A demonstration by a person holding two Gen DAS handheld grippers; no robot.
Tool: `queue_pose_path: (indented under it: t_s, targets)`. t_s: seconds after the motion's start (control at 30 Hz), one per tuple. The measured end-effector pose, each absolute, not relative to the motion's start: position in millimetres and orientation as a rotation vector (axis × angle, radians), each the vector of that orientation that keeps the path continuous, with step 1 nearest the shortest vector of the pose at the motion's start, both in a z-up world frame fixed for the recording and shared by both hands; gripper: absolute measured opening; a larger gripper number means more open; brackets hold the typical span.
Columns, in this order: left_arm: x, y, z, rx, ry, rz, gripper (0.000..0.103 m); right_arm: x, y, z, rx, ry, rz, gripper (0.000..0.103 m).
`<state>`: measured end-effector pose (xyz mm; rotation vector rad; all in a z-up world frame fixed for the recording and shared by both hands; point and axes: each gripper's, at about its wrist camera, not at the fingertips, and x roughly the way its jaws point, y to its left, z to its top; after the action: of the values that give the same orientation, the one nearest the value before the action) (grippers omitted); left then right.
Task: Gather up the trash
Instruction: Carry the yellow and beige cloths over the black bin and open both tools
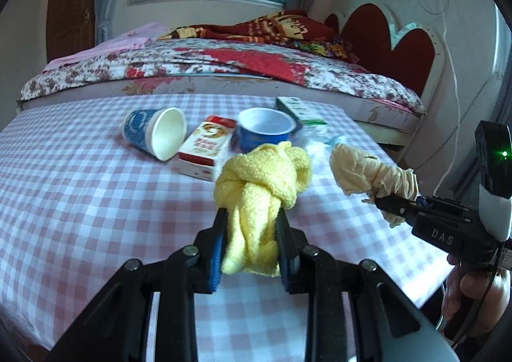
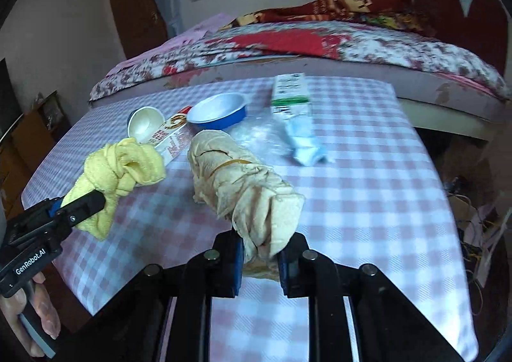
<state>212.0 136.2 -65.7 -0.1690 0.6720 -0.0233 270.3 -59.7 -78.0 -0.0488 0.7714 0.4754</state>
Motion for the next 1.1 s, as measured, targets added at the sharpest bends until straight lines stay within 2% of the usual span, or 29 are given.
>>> queue_pose_path:
  t_s: [0.67, 1.1]
  targets:
    - [159, 27, -41, -0.059, 0.626, -0.189, 0.029, 171, -185, -39, -0.006, 0.67, 0.329, 0.018]
    - [143, -42, -40, -0.015, 0.636, -0.314, 0.029, 132, -258, -47, 0.054, 0.673, 0.195, 0.018]
